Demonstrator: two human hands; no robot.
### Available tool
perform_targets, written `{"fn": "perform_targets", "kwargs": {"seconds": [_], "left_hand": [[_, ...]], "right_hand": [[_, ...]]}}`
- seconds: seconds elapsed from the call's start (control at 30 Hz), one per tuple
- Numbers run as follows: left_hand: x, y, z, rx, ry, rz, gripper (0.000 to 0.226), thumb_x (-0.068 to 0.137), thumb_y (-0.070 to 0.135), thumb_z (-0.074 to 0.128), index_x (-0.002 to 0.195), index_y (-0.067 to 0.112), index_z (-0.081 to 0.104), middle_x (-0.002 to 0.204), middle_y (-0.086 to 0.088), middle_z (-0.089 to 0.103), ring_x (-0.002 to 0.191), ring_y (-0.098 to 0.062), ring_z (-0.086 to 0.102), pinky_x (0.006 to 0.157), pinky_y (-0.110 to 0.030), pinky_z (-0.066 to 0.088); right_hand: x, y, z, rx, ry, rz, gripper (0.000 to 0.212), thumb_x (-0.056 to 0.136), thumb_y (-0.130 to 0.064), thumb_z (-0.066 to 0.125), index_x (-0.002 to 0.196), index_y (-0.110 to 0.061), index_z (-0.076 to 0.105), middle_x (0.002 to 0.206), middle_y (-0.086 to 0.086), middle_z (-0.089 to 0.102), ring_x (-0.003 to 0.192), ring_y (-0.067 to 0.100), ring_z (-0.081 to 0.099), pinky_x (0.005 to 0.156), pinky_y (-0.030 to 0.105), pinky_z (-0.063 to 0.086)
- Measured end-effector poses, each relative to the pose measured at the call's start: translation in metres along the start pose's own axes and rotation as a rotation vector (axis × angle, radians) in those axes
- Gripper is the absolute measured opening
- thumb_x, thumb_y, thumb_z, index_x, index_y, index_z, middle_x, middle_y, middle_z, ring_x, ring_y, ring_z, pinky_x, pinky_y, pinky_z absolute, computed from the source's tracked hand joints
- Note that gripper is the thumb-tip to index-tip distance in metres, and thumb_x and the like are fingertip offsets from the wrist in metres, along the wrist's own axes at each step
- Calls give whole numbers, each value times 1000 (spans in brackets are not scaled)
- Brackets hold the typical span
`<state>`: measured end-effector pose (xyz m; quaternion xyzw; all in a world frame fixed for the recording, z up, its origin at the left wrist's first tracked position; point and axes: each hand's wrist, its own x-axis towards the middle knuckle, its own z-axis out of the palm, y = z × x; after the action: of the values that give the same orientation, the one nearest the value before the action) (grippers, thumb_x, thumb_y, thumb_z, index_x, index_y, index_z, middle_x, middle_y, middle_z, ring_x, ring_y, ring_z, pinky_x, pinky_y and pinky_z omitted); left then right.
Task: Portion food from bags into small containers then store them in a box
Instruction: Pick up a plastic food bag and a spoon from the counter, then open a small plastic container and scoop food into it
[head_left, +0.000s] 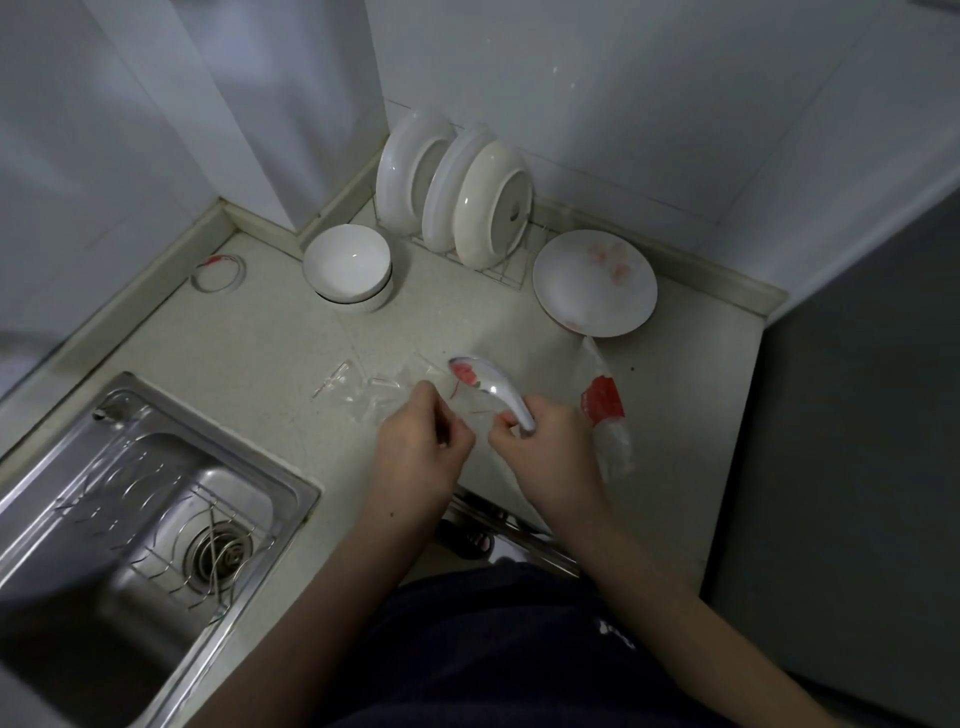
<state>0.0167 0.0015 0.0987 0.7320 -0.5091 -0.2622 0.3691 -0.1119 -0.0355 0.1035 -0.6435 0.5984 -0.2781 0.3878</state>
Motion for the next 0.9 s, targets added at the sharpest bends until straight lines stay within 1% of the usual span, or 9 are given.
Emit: {"fn": "perform_targets", "kwargs": {"seconds": [0.1,0.27,0.4,0.5,0.6,0.67,0.77,0.83,0.9], "left_hand": [[-1,-3,-2,111,-1,94,33,84,10,64,73,28,40,64,8,50,61,-8,51,55,-12,38],[-3,-5,5,-151,-44,27,27,84,10,65,100,28,53,71,7,60,70,-1,60,62,-8,44],[-5,-6,7,-128,-198,184,60,75,30,61,132,20,49,115,7,52,106,-6,54,91,-10,40],[-3,-7,8,10,-230,306,77,75,32,73,143,13,41,138,-2,39,128,-11,39,108,-18,31],[1,-7,7,23,-175,298,69,76,26,83,134,11,50,132,-3,52,122,-14,47,104,-24,36],[1,-6,6,-3,-150,271,60,77,24,82,129,14,53,124,2,57,115,-6,51,98,-16,38],[1,-6,6,-54,-127,229,60,76,21,82,128,16,53,119,6,57,110,9,49,91,-2,33],[2,-7,6,-71,-107,205,62,73,21,84,127,18,53,117,5,56,109,17,45,89,1,32],[3,-9,7,-71,-93,207,64,71,22,86,126,19,53,116,5,55,108,18,44,90,0,32]], "right_hand": [[0,-1,-1,-91,62,-29,31,85,-13,60,59,-18,44,49,-8,40,42,2,36,43,15,29],[2,1,-3,61,38,70,22,81,-10,63,62,-9,54,54,3,49,49,11,43,49,29,38],[5,2,-9,214,29,164,32,78,-9,64,53,-20,48,44,-11,42,44,4,38,47,22,33],[2,1,-9,342,-49,229,23,77,-12,66,57,-16,54,48,-8,44,47,7,40,48,27,34],[2,1,-9,418,-84,254,23,78,-12,66,58,-17,56,47,-9,43,41,4,38,43,23,32],[3,1,-12,424,-83,249,25,79,-12,66,57,-19,56,44,-11,45,40,1,39,42,19,31],[5,-3,-18,437,-122,216,11,80,-21,71,71,-19,66,46,-14,54,41,-3,49,43,14,35],[9,-3,-24,402,-100,163,14,80,-30,73,81,-17,69,53,-12,59,48,-3,53,46,15,40],[16,-3,-34,287,9,102,15,82,-32,69,83,-18,67,58,-7,59,49,1,52,48,18,40]]}}
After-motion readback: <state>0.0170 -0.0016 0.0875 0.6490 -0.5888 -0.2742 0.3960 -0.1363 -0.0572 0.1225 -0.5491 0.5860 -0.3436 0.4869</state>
